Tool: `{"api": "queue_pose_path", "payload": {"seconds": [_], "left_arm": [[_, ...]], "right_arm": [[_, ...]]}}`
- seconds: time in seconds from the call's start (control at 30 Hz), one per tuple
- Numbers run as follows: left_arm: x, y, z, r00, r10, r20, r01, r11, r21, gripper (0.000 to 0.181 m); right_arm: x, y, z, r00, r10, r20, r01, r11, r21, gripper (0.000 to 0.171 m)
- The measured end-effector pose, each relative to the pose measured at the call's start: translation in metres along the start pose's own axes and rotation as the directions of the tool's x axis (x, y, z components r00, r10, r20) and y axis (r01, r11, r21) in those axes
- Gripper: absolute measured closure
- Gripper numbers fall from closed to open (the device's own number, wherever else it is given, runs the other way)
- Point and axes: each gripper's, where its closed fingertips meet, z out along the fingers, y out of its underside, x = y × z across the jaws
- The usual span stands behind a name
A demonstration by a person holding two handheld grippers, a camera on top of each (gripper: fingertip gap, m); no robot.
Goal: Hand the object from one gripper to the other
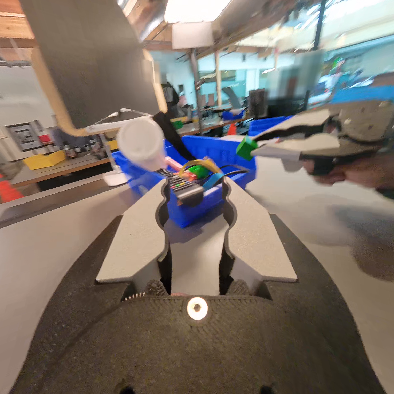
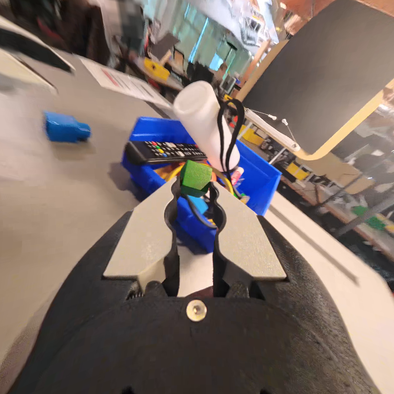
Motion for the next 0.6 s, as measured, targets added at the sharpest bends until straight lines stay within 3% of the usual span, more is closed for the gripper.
{"api": "queue_pose_path", "payload": {"seconds": [0.13,0.3,0.6], "left_arm": [[0.063,-0.002,0.022,0.961,-0.184,-0.205,0.184,0.983,-0.018,0.13],[0.098,-0.006,0.031,0.869,-0.371,-0.327,0.377,0.925,-0.049,0.126],[0.116,-0.016,0.02,0.726,-0.487,-0.485,0.513,0.854,-0.088,0.122]], "right_arm": [[-0.024,-0.019,-0.043,0.994,0.104,0.043,-0.11,0.976,0.187,0.143],[-0.036,-0.036,-0.059,1.0,-0.005,-0.001,0.005,0.957,0.291,0.143],[-0.054,-0.052,-0.068,0.958,-0.244,-0.148,0.282,0.889,0.361,0.142]]}}
